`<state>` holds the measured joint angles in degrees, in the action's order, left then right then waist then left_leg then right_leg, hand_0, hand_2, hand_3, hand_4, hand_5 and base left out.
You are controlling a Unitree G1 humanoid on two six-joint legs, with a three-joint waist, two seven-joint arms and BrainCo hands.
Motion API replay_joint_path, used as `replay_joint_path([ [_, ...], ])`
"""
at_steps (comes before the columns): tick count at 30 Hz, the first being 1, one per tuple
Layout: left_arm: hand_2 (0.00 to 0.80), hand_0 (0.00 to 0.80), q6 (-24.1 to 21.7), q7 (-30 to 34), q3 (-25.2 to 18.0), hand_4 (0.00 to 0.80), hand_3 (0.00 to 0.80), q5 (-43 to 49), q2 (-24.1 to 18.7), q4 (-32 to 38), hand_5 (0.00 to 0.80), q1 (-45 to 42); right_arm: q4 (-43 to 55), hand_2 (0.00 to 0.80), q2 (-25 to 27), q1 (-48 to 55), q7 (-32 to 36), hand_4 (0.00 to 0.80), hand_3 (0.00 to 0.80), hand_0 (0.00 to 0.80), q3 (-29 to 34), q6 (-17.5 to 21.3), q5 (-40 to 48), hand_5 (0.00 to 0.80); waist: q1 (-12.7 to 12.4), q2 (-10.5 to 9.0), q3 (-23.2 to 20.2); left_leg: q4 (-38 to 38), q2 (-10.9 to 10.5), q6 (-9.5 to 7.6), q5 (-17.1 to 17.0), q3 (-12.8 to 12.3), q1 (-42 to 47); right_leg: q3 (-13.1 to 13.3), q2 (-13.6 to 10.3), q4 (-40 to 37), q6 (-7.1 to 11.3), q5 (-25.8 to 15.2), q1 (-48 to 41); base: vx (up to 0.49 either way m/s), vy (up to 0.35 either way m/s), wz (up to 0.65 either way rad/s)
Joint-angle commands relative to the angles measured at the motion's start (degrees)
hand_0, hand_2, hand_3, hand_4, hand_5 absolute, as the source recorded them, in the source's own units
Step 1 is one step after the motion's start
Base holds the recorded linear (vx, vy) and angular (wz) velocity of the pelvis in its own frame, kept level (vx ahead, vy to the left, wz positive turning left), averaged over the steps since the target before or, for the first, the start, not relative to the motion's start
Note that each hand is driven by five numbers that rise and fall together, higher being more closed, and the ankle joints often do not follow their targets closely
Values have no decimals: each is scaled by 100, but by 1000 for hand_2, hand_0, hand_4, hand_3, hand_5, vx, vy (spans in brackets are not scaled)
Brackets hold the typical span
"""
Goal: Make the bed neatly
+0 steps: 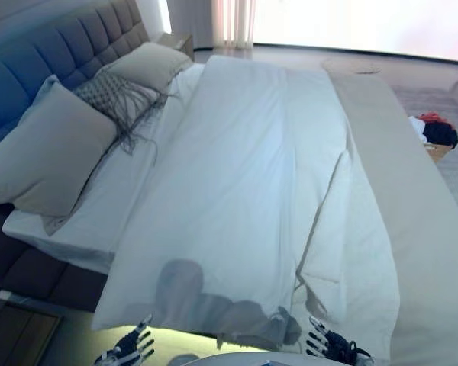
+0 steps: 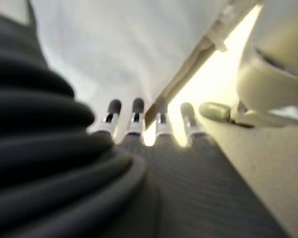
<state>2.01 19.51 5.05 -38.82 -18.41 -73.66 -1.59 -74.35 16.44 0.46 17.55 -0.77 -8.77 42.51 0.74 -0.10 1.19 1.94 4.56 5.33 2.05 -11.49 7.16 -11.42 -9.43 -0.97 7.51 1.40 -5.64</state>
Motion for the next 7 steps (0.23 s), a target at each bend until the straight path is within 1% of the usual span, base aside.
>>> replay_joint_path([
  [1, 0, 0, 73, -129, -159, 0, 0, 222, 327, -382, 0, 204, -476, 0, -135, -283, -392, 0, 0, 0, 233, -14, 30, 0, 26, 147, 141, 306, -197, -167, -112, -133, 28, -259, 264, -291, -33, -399, -71, 34, -16, -6],
  [4, 0, 0, 87, -154, -195, 0, 0, 297, 478, -552, 0, 182, -662, 0, -263, -273, -646, 0, 0, 0, 214, -149, -120, 0, -12, 102, 59, 306, -206, -208, -53, -154, 87, -266, 275, -317, -59, -389, -145, 42, -21, -5],
  [7, 0, 0, 83, -163, -178, 0, 0, 408, 506, -583, 0, 228, -727, 0, -282, -304, -667, 0, 0, 0, 134, -181, -134, 0, -58, 68, 17, 306, -203, -227, -9, -131, 134, -286, 285, -326, -76, -348, -214, 25, -17, -2],
])
